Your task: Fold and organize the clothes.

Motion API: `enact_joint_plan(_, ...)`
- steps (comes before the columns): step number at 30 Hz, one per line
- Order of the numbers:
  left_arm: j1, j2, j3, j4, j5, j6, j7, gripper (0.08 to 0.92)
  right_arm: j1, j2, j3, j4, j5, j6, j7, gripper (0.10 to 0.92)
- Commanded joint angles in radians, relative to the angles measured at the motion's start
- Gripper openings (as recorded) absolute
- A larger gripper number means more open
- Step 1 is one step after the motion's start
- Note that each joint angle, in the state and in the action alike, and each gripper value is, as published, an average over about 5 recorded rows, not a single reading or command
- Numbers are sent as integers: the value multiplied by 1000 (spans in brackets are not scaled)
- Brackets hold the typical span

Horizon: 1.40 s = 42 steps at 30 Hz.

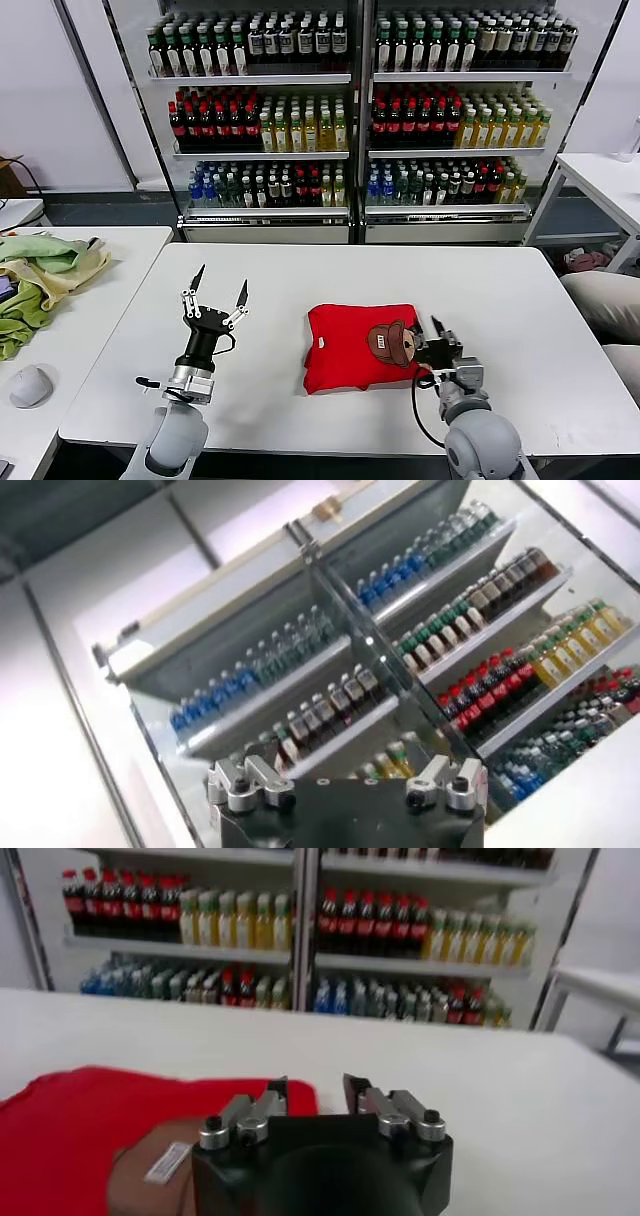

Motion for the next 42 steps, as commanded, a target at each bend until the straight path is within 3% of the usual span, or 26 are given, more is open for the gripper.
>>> enact_joint_plan(1,-81,-2,21,17,-137,-9,61,823,-6,-48,152,30,-108,93,-67,490)
enact_joint_plan(10,-60,33,-24,-4,-277,105,63,823,139,-54,132,-103,-98,112,-93,747)
enact_joint_plan(14,-53,37,-42,-20,-324,129,66,823,205,-48,103,-168,-124,137,-108,813)
enact_joint_plan(27,-50,24,-25,-33,-370,151,73,823,284,-47,99,-263,-229,204,-146,823)
enact_joint_plan(35,-73,23,-53,-37,-495,166,157,823,294,-40,111,-303,-238,244,-173,823)
enact_joint_plan(42,-71,29,-53,-10,-459,143,154,823,296,-27,109,-322,-277,278,-200,823)
